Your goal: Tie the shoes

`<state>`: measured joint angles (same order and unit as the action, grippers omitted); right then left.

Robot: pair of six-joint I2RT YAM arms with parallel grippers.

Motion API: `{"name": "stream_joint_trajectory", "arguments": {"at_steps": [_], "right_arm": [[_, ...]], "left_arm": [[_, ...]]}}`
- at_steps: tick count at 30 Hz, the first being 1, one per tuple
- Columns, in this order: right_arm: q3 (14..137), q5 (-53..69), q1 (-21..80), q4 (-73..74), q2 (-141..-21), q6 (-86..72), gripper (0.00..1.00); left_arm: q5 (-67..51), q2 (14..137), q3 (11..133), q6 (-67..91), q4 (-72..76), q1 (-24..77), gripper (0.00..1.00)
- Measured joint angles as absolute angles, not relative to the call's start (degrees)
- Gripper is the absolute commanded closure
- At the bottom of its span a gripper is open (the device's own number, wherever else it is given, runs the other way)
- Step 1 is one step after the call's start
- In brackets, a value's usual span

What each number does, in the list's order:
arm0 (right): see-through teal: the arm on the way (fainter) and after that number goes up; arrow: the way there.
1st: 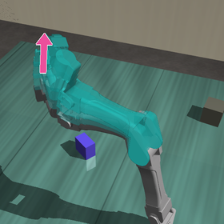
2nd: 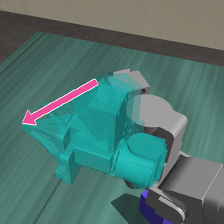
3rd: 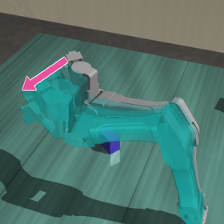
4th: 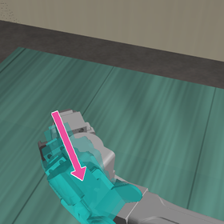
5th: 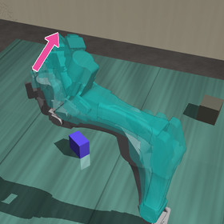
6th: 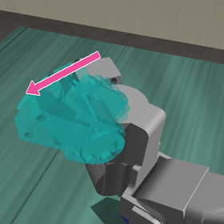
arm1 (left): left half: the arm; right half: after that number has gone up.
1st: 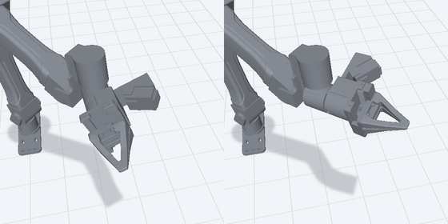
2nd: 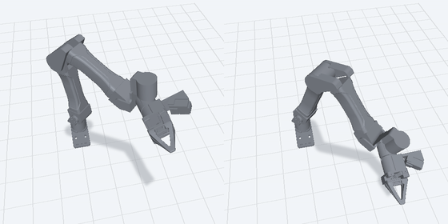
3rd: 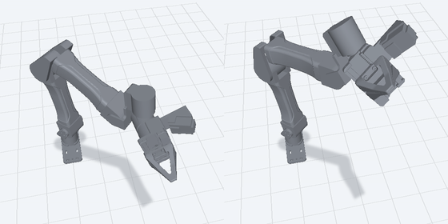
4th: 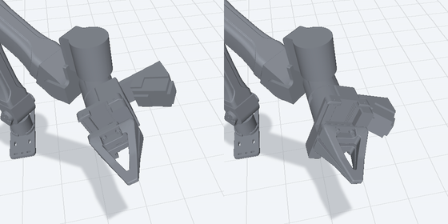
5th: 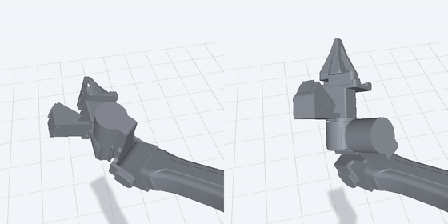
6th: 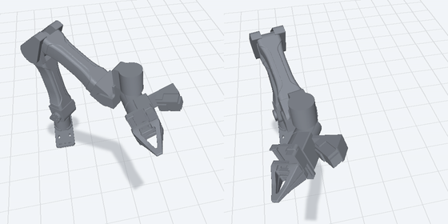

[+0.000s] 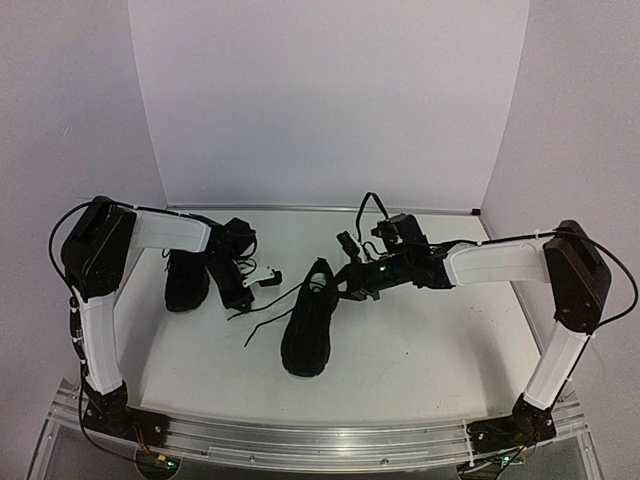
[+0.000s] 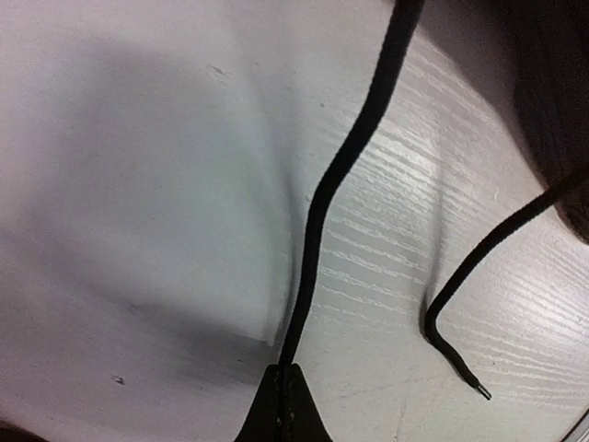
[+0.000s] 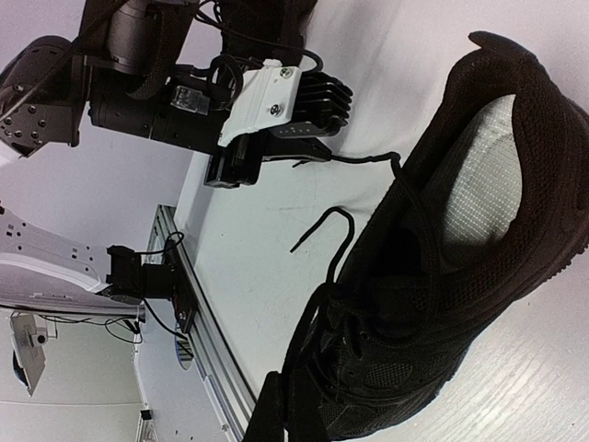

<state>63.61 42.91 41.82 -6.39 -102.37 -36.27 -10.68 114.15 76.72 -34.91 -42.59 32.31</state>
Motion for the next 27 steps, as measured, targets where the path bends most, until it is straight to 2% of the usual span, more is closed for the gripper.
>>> {"name": "stream_joint_trajectory", "arguments": {"at_steps": [5,14,27], "right_arm": [[63.61,42.42,41.82,-6.39,-102.37,-36.27,1.00],[63.61,40.56,41.82,-6.39,-102.37,-36.32,1.00],[63.63,37.92,41.82,-6.39,-102.35,-37.41,1.00]], "left_arm": [[-10.28,106.20,72.93,-30.95,-39.26,33.26,1.00],[-11.35,82.81,71.57,-18.89,-31.14,34.62,1.00],[-8.62,65.61,66.82,-6.42,-30.65,36.76,1.00]]}}
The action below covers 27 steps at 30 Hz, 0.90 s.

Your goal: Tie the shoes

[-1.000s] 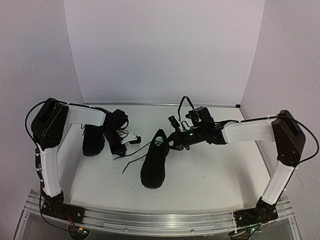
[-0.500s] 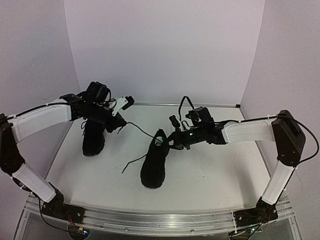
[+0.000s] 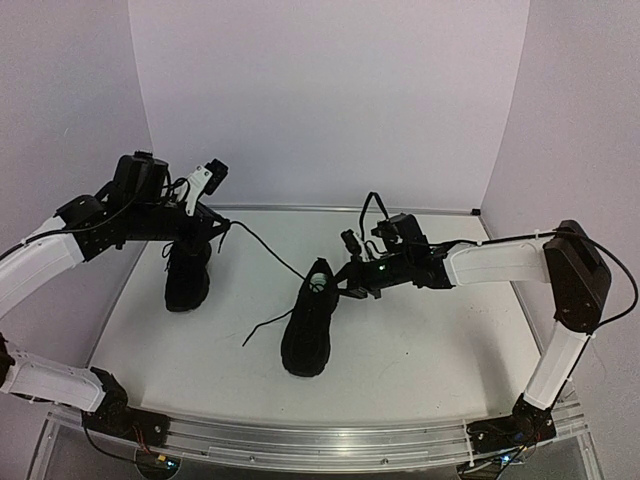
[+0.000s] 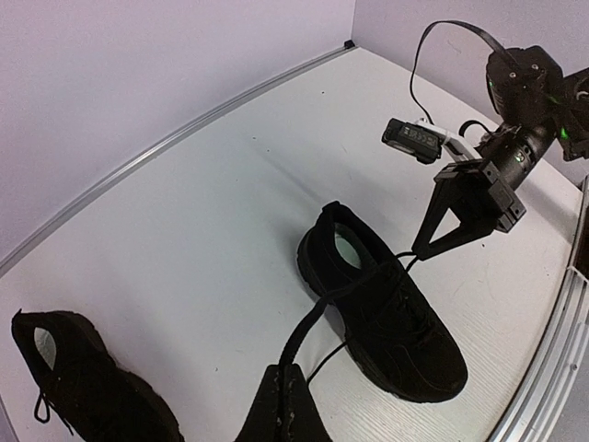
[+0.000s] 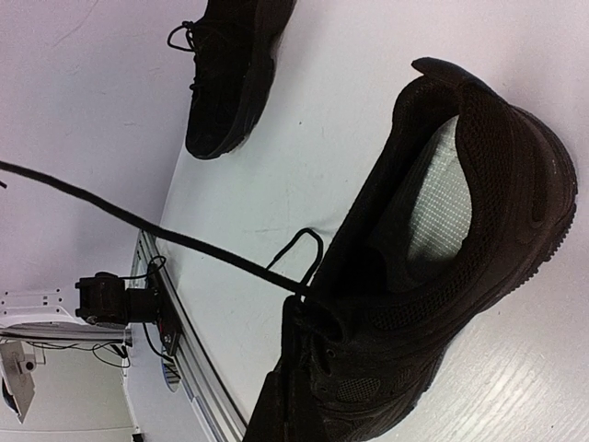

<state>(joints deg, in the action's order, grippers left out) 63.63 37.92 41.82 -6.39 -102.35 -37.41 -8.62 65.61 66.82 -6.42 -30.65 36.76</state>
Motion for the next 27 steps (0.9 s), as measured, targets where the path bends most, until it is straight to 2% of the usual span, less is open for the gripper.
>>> {"name": "stream_joint_trajectory", "arguments": {"at_steps": [8,20,24,27], "right_arm": [[63.92,36.67,41.80,-6.33,-102.35,-37.93,1.00],[65.60,36.64,40.80,-6.22,-102.35,-37.95,1.00],[66.46,36.88,40.53,-6.03,-102.35,-37.50,1.00],[67.07,37.39,40.18,-5.96,-102.35,-36.75,1.00]], "left_arm": [[-4.18,63.18,65.76,-6.17,-36.11,42.42,1.00],[-26.54,62.03,61.36,-12.27,-39.81,51.83,1.00],[-29.54,68.63,62.94,-13.91,-37.76,60.36,1.00],[-29.95,79.18,67.52,-16.54,-37.19,66.70,1.00]]}}
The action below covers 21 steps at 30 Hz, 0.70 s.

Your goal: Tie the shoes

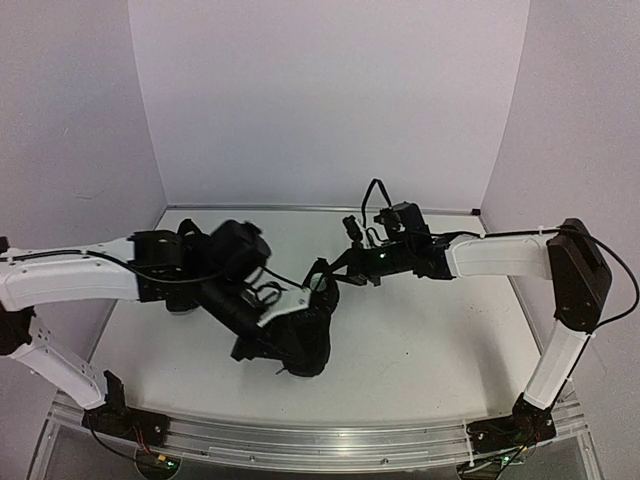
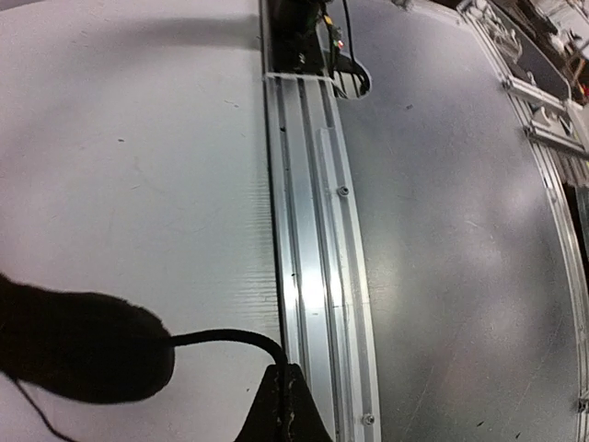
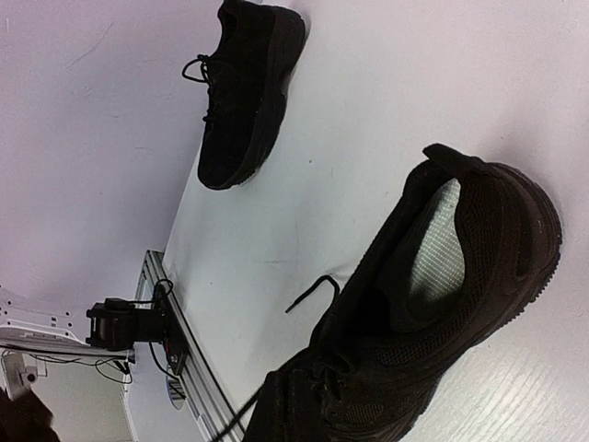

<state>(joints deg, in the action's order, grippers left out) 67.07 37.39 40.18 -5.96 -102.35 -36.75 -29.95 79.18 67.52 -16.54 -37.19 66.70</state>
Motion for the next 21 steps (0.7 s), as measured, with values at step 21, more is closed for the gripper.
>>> {"name": "stream_joint_trajectory", "arguments": {"at_steps": [21], "right_arm": [[69.90,47.86,35.56,-1.95,-103.82,-23.99,1.00]], "left_arm": [[-20.57,117.18,100.90,-43.42,-32.37,72.34,1.00]]}}
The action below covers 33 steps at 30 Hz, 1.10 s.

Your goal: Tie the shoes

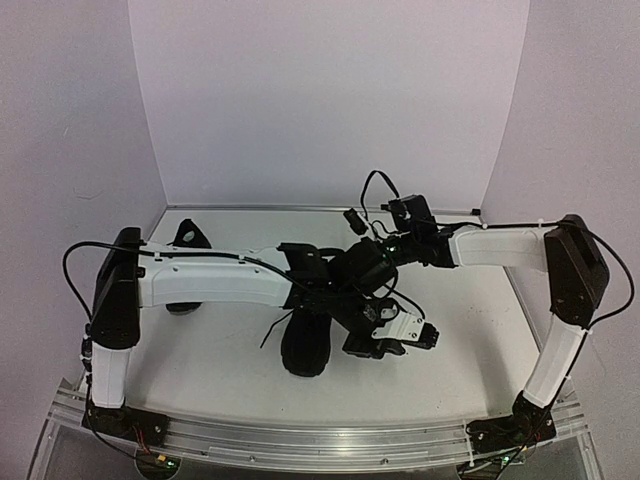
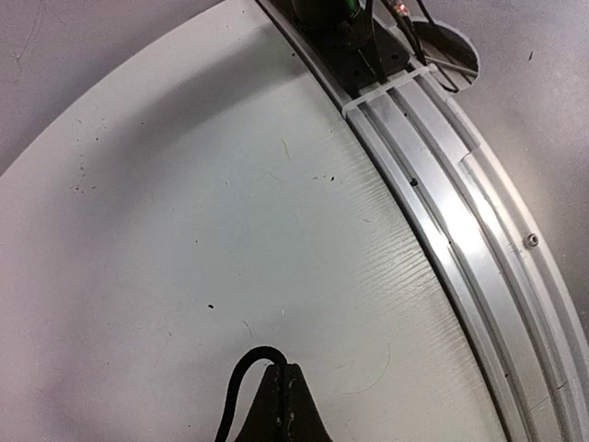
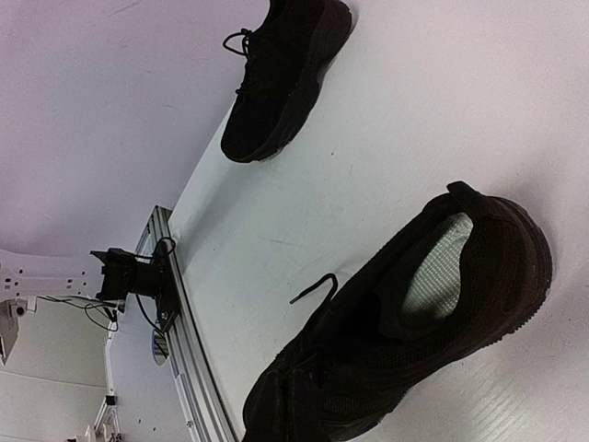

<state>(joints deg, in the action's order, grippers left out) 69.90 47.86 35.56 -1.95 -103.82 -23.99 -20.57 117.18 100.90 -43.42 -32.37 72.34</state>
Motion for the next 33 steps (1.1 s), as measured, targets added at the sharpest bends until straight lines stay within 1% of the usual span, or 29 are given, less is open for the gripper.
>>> {"name": "stream_joint_trajectory", "arguments": {"at_steps": [8,13,15,20,24,26,33], "right_arm": [[71.05,50.48,35.10,-1.55,-106.61,-20.47,1.00],[71.71,51.11,35.00,-0.75,-106.94,-19.20,1.00],[72.09,51.39,34.99,-0.63,-106.96,-18.78,1.00],[72.66,52.01,34.92,-0.36,-107.29,-18.13,1.00],[72.70,52.11,34.89,-0.27,-107.83,-18.04,1.00],[72.75,52.17,34.89,-0.21,-107.94,-18.02,1.00],[73.26,52.23,34.89,-0.02,-108.29,-18.05,1.00]], "left_arm": [[-17.00,123.85,103.49,-48.33,-35.20,72.34,0.99],[-14.20,126.13,104.25,-49.80,-36.60,72.34,0.96],[-12.91,126.60,104.25,-50.04,-36.90,72.34,0.93],[-10.50,126.87,104.25,-50.59,-36.75,72.34,0.77],[-9.55,126.94,105.10,-50.59,-36.62,72.34,0.67],[-9.35,126.96,106.20,-50.56,-36.61,72.34,0.64],[-9.55,126.75,107.03,-48.78,-36.11,72.29,0.58]]}}
